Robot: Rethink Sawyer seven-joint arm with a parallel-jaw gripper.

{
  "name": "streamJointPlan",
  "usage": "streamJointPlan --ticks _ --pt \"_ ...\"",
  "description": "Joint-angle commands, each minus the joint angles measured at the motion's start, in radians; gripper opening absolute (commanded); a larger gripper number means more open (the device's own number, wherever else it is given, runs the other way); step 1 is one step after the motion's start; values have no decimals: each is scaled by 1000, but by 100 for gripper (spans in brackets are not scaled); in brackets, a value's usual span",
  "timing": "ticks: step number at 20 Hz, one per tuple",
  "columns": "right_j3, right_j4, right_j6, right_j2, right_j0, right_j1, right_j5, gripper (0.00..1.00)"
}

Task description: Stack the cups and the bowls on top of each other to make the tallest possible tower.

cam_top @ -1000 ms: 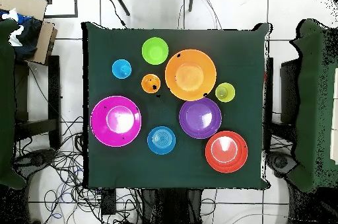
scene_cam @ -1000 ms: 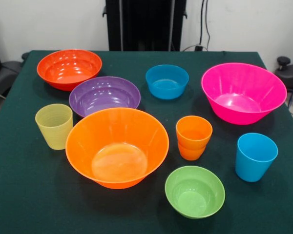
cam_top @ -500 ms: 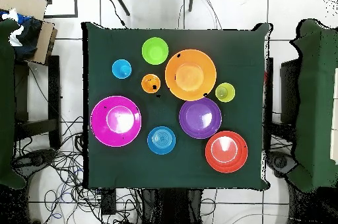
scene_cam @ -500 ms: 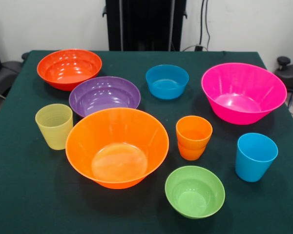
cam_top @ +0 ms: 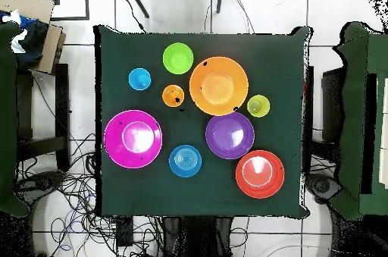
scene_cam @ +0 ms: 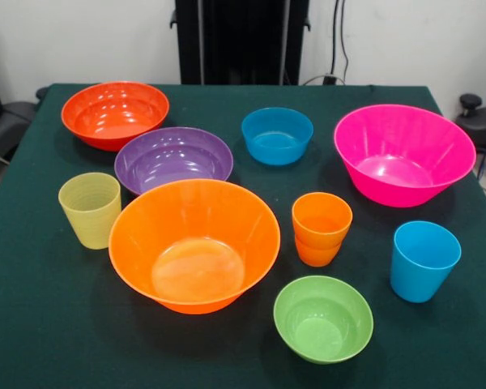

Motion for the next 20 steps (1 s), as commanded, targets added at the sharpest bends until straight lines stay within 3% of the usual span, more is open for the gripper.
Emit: streamJointPlan --ticks 1,11,15,20 --pt "-103 -16 -131 -112 -37 -15 138 0" --pt "-96 -78 -236 -74 -29 -99 324 0" --pt "-72 -142 -343 -91 -25 -134 328 0" --pt "-72 -181 -352 -50 -24 -156 315 0"
